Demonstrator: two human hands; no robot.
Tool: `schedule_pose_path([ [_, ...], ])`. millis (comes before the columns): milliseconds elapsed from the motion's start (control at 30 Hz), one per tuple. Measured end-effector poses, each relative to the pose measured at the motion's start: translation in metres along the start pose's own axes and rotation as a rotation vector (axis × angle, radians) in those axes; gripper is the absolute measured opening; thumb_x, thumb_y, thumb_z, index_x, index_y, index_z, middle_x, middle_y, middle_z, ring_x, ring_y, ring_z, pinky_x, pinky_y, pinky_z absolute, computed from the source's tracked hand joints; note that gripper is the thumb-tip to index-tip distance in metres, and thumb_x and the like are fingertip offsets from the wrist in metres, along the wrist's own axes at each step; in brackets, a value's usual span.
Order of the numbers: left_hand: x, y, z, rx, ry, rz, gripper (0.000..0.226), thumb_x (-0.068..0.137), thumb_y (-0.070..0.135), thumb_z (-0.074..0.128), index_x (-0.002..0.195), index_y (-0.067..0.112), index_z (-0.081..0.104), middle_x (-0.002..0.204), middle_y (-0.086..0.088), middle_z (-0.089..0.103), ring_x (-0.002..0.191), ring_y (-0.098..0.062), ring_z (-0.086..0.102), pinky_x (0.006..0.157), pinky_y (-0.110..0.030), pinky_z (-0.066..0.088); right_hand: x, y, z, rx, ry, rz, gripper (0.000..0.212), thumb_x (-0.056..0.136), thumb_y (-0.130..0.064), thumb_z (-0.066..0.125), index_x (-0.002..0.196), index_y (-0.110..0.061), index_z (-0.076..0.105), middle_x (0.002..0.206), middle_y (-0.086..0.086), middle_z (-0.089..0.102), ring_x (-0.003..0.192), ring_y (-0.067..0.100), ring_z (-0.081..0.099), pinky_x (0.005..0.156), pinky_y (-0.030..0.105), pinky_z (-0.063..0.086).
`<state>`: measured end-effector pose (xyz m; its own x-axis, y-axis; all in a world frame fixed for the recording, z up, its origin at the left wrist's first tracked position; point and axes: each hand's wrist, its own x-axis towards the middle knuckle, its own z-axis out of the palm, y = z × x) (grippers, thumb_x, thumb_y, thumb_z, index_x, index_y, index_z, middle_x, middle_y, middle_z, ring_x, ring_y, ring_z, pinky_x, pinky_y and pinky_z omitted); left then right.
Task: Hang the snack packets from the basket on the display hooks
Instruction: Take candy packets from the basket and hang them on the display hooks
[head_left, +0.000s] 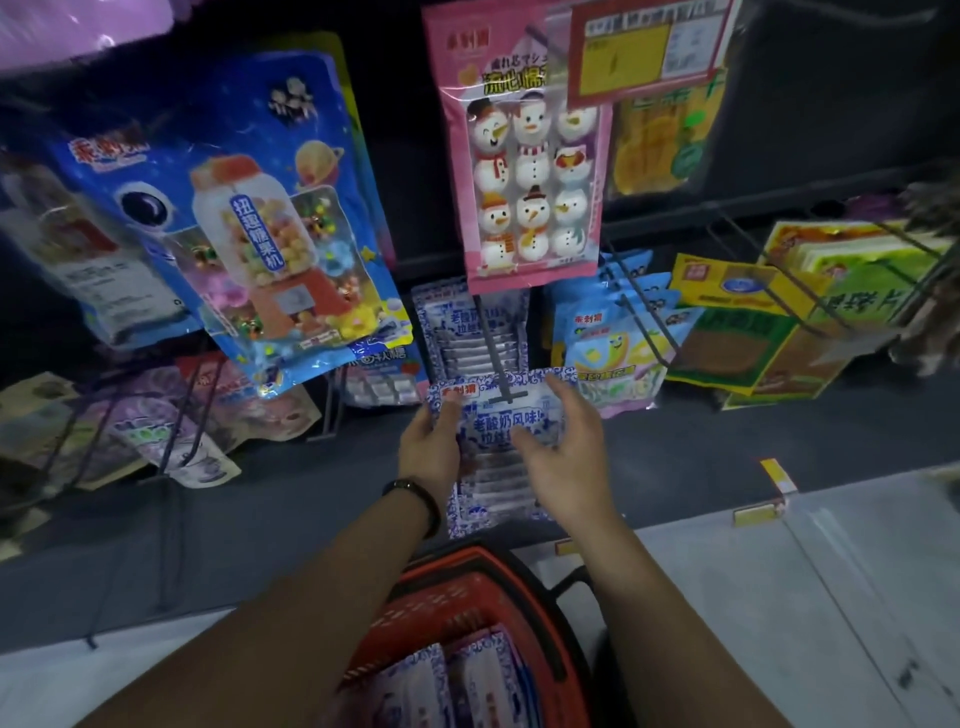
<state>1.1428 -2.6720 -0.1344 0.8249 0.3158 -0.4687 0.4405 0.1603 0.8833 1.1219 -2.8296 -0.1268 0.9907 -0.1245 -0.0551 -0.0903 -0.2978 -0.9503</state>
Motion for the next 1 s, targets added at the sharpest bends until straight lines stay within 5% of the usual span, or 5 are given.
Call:
schedule_pose_path([
  [167, 0.025, 0.009, 0.011, -0.053, 0.010, 0.035, 0.074, 0.099, 0.058, 0.058, 0.160, 0.023, 0.037, 0.121, -0.002, 0.070, 0.102, -0.024, 0.068, 0.095, -0.058, 0.060, 0.011, -0.005, 0.010, 0.005, -0.062, 0.044, 0.078, 0.100, -0.023, 0.072, 0.166, -0.028, 0.031, 0.174, 0.000, 0.024, 0.161, 0.019, 0.020, 0.126, 0.036, 0.029],
  [367, 0.064, 0.017, 0.017, -0.055, 0.052, 0.084, 0.046, 0.102, 0.056, 0.054, 0.119, 0.013, 0.059, 0.070, -0.004, 0.049, 0.070, -0.023, 0.050, 0.069, -0.043, 0.058, 0.022, 0.002, 0.025, 0.068, -0.099, 0.193, 0.076, 0.099, -0.021, 0.070, 0.165, -0.018, 0.033, 0.145, -0.002, 0.051, 0.077, -0.015, 0.064, 0.050, -0.002, 0.041],
  [667, 0.103, 0.019, 0.019, -0.001, 0.062, 0.094, 0.092, 0.092, 0.073, 0.056, 0.163, 0.021, 0.028, 0.152, -0.019, 0.055, 0.137, -0.044, 0.054, 0.112, -0.059, 0.048, 0.022, 0.006, 0.040, 0.096, -0.174, 0.275, 0.058, 0.097, -0.029, 0.069, 0.148, -0.011, 0.049, 0.092, 0.002, 0.060, 0.074, 0.014, 0.059, 0.065, 0.025, 0.046],
  [833, 0.117, 0.027, 0.018, -0.016, 0.069, 0.134, 0.082, 0.095, 0.067, 0.057, 0.159, 0.021, 0.034, 0.091, -0.008, 0.065, 0.072, -0.024, 0.065, 0.085, -0.050, 0.064, 0.014, 0.007, 0.044, 0.024, -0.249, 0.295, 0.071, 0.097, -0.040, 0.066, 0.159, -0.024, 0.037, 0.090, -0.007, 0.065, 0.049, -0.008, 0.060, 0.043, 0.009, 0.040],
  [1000, 0.111, 0.028, 0.015, 0.140, 0.100, 0.097, 0.080, 0.098, 0.064, 0.054, 0.148, 0.002, 0.047, 0.115, -0.020, 0.071, 0.093, -0.034, 0.070, 0.076, -0.041, 0.062, 0.009, 0.006, 0.041, -0.079, -0.296, 0.273, 0.050, 0.094, -0.042, 0.068, 0.139, -0.021, 0.056, 0.114, -0.005, 0.071, 0.080, -0.002, 0.067, 0.058, 0.013, 0.049],
])
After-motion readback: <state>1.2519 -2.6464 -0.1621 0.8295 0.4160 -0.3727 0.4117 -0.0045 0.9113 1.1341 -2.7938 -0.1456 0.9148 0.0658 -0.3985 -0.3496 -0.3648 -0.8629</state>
